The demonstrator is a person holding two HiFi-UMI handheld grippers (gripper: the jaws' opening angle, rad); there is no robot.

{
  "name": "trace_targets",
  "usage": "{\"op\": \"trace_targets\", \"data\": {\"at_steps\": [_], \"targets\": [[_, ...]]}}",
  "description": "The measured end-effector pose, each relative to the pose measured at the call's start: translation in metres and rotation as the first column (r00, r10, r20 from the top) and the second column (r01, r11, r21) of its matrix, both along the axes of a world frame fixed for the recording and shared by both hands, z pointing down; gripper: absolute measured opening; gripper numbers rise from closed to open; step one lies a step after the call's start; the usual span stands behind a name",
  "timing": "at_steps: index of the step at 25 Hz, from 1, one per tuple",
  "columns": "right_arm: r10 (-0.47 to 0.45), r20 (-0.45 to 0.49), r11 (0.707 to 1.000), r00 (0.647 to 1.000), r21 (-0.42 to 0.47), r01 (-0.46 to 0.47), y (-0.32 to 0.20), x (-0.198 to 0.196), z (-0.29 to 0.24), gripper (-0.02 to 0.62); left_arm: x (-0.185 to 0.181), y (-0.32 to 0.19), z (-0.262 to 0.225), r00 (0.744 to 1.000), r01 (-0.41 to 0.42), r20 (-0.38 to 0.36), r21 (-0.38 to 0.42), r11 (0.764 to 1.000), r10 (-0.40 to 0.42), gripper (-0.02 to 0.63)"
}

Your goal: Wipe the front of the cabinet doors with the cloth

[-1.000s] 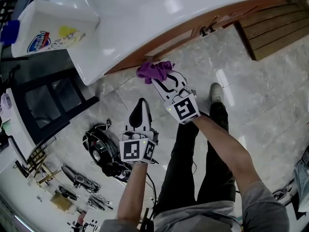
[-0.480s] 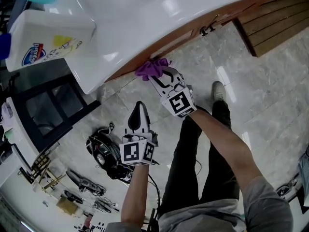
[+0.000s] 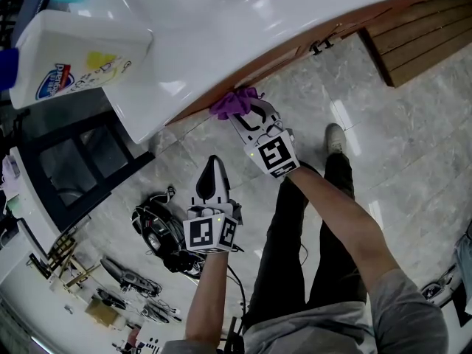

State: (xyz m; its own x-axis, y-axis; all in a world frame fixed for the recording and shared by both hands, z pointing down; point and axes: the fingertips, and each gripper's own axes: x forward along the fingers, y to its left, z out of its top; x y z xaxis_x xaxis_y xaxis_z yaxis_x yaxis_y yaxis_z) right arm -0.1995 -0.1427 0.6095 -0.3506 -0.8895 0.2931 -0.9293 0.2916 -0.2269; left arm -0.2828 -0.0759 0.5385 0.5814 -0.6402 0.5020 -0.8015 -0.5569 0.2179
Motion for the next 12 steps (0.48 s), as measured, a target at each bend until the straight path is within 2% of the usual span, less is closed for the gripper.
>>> {"op": "trace_targets", "data": {"at_steps": [12], "targets": [[-0.008, 0.005, 1.0, 1.0, 0.003, 0.008, -0.001, 0.014, -0.007, 0.095, 0.008, 0.0, -0.001, 1.0, 0.014, 0.003, -0.008, 1.0, -0.014, 0.009]]}}
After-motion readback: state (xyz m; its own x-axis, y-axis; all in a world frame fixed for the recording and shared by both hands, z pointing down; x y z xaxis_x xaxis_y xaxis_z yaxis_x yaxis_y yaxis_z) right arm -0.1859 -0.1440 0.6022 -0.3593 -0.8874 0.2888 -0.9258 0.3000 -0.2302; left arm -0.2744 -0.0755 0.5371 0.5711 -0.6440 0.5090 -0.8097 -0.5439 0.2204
